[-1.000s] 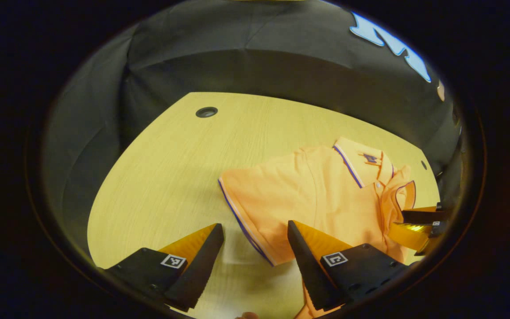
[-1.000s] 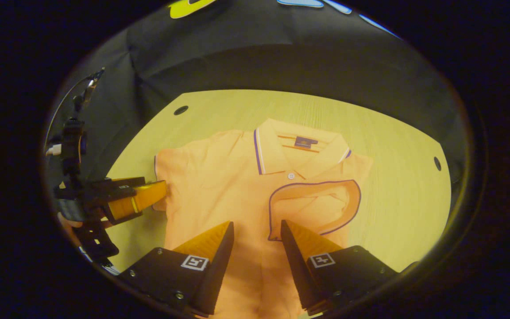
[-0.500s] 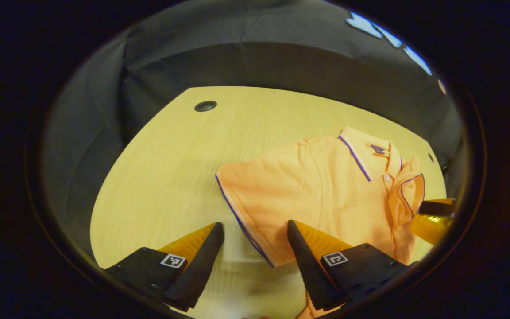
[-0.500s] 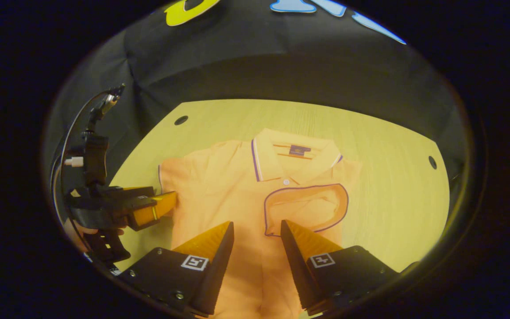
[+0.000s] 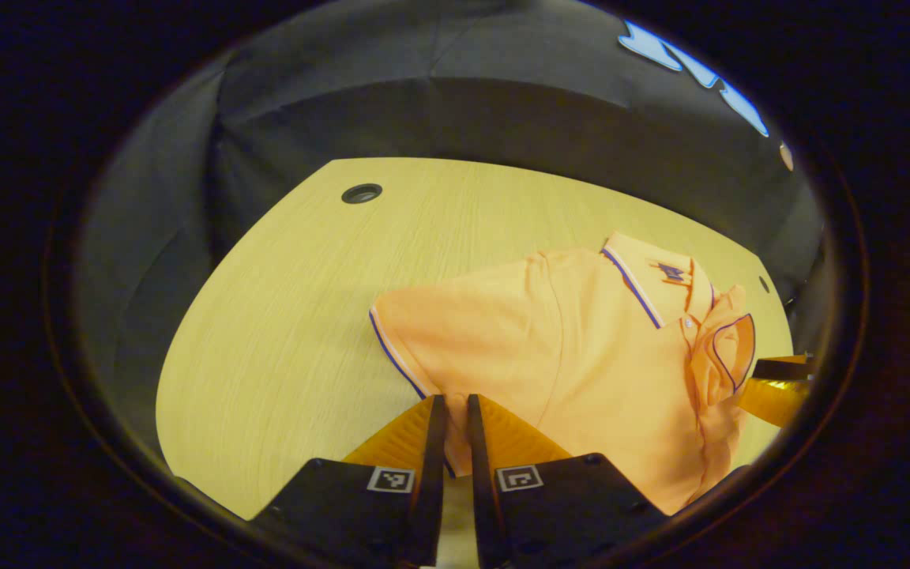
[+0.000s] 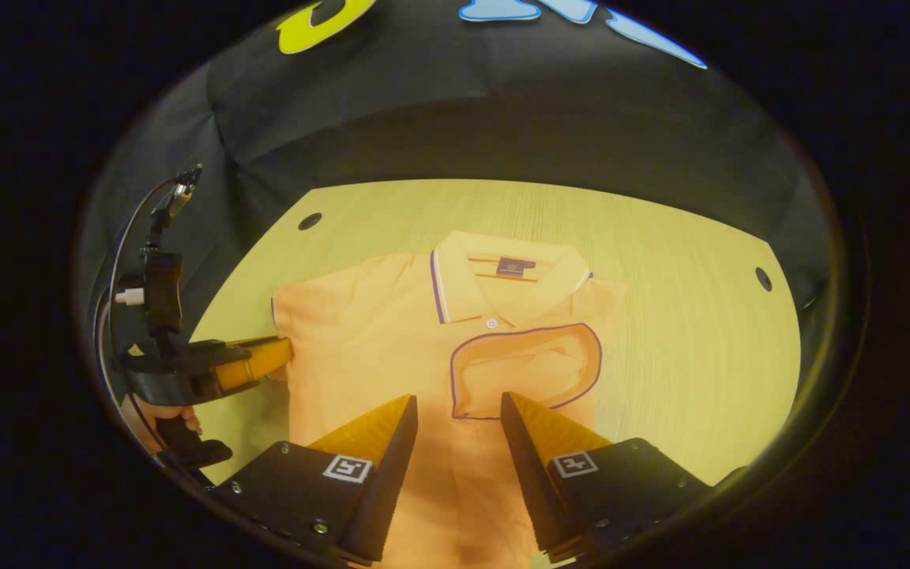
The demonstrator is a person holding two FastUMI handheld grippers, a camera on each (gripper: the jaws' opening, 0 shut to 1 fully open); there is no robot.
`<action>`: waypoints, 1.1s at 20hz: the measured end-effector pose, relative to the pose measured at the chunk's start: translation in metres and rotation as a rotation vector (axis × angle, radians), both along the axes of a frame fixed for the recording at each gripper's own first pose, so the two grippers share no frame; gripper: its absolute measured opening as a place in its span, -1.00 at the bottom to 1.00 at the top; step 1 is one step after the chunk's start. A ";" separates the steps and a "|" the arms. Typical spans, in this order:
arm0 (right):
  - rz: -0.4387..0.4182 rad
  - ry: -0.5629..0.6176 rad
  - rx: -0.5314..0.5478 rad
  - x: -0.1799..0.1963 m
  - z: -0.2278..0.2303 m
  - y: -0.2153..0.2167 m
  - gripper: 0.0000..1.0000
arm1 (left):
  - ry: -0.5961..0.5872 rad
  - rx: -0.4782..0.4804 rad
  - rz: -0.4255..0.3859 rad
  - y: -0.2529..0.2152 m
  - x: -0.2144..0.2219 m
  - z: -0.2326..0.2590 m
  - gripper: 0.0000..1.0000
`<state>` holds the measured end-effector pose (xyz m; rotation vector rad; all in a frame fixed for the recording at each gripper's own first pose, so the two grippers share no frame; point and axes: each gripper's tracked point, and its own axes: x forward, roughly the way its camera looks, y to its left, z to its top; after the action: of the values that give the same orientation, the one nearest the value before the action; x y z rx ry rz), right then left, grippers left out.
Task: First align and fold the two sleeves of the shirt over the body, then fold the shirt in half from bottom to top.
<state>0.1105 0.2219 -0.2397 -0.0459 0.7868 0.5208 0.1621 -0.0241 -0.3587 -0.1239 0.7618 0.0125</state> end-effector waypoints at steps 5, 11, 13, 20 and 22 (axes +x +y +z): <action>-0.009 0.002 0.005 0.002 0.002 -0.002 0.36 | 0.017 -0.050 -0.011 0.000 0.002 0.000 -0.75; -0.023 -0.014 0.008 0.004 0.011 -0.012 0.36 | 0.011 0.038 -0.042 -0.009 0.009 0.010 -0.89; -0.033 -0.023 0.011 0.005 0.012 -0.016 0.36 | -0.013 0.057 -0.059 -0.017 0.012 0.021 -0.89; -0.084 -0.018 0.031 0.003 0.013 -0.038 0.36 | -0.109 0.076 -0.196 -0.087 0.019 0.065 -0.89; -0.095 -0.018 0.031 0.000 0.013 -0.045 0.36 | -0.118 0.066 -0.243 -0.114 0.018 0.072 -0.89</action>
<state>0.1102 0.1774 -0.2270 0.0157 0.7597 0.4417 0.1800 -0.1382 -0.2870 0.0308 0.6539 -0.1994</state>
